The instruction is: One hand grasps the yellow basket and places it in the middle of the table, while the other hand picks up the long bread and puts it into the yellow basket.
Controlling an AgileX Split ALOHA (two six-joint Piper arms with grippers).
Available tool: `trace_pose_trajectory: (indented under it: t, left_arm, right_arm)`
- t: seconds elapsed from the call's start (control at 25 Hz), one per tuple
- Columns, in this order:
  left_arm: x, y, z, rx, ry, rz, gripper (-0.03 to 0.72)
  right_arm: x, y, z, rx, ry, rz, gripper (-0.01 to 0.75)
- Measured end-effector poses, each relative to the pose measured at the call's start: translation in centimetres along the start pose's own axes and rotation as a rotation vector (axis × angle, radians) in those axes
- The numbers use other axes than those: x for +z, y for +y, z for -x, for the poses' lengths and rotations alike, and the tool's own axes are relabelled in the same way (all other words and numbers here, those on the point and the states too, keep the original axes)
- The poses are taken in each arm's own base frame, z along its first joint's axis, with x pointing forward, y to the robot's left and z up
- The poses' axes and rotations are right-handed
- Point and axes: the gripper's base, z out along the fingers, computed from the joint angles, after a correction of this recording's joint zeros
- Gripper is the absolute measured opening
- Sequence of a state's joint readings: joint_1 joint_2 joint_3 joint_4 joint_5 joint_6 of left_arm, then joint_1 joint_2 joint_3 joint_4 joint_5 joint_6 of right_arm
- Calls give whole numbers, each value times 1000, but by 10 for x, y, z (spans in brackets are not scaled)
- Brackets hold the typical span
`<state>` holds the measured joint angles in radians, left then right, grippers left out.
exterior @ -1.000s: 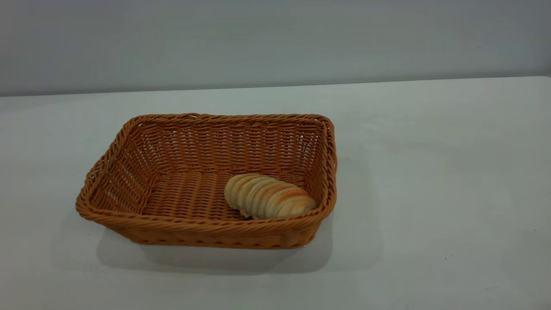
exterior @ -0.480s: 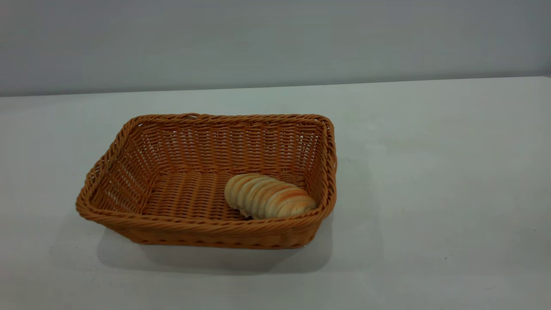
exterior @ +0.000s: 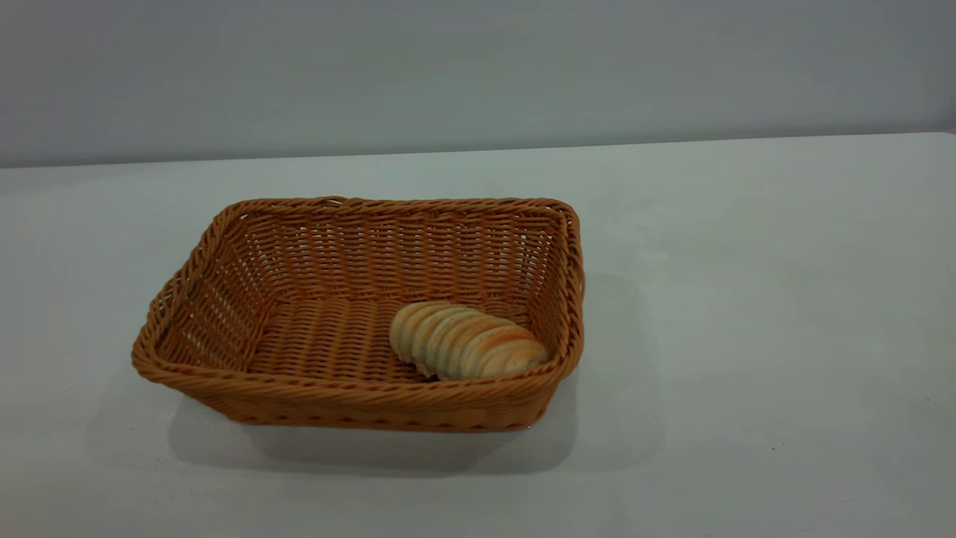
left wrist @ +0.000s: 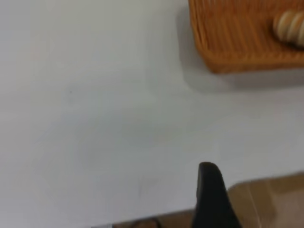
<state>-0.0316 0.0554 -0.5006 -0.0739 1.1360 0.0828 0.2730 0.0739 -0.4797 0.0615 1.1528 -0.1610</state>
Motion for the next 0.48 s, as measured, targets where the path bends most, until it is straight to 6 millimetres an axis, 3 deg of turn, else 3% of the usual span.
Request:
trace_pose_trajectory:
  t: [0.48]
  left_arm:
    - [3, 0, -2, 0, 11, -1, 531]
  right_arm:
    - [-2, 0, 0, 5, -29, -4, 355]
